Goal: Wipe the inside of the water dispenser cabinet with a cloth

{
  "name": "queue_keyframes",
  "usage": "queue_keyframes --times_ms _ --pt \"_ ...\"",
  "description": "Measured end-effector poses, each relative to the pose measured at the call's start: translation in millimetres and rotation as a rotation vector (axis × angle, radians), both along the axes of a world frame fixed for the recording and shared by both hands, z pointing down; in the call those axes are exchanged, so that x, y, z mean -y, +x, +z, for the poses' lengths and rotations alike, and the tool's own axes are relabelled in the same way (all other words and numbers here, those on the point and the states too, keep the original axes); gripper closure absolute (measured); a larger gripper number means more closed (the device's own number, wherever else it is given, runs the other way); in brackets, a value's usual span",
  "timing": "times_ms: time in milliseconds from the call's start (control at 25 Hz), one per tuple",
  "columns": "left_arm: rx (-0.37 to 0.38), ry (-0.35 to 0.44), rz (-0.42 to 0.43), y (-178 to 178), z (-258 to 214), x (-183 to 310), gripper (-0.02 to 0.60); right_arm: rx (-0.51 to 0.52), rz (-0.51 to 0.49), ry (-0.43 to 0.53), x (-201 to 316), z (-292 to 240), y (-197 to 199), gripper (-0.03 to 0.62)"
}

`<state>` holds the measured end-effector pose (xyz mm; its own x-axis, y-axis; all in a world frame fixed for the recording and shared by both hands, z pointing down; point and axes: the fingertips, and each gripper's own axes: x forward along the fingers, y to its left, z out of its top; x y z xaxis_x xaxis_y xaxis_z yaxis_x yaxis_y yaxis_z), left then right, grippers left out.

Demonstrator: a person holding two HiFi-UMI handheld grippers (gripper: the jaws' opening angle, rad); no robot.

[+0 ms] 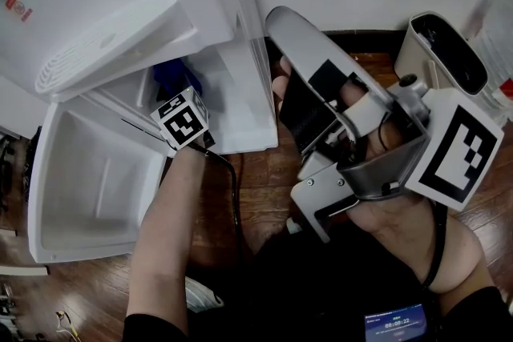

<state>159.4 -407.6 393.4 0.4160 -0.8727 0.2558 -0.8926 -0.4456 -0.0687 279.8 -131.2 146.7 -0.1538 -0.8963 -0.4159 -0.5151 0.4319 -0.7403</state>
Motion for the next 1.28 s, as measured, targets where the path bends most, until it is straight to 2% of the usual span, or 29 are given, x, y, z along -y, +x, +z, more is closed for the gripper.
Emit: queue_keyframes --times_ms 120,200,320,480,600,720,840,1040,1280 --pt "-0.129 -0.023 0.194 33 -12 -15 0.423 0.009 0.000 -0.001 0 2 1 0.588" --pt "-0.165 0.004 0.320 54 -34 -26 0.423 0.018 -0.010 -0.005 0 3 1 0.588" --pt "-0.168 0.021 0.455 76 -63 -36 0.423 0.028 -0.025 -0.009 1 3 -1 0.588" --pt "-0.141 0.004 0.661 106 -76 -63 0.423 0.037 -0.018 -0.013 0 6 1 0.588" --pt "-0.176 -0.003 0.765 125 -92 -81 0.425 0.062 -0.002 0.019 -2 3 4 0.588" --pt "-0.207 0.002 0.803 116 -104 -80 0.428 0.073 -0.002 0.049 -2 1 2 0.588" --pt "-0.246 0.032 0.901 107 -128 -101 0.433 0.071 -0.010 0.036 0 4 3 0.588" --pt "-0.203 0.049 1.048 72 -139 -166 0.434 0.086 -0.018 0.025 -1 6 4 0.588" --pt "-0.243 0.026 1.141 34 -142 -219 0.434 0.098 -0.003 0.038 -2 4 7 0.588"
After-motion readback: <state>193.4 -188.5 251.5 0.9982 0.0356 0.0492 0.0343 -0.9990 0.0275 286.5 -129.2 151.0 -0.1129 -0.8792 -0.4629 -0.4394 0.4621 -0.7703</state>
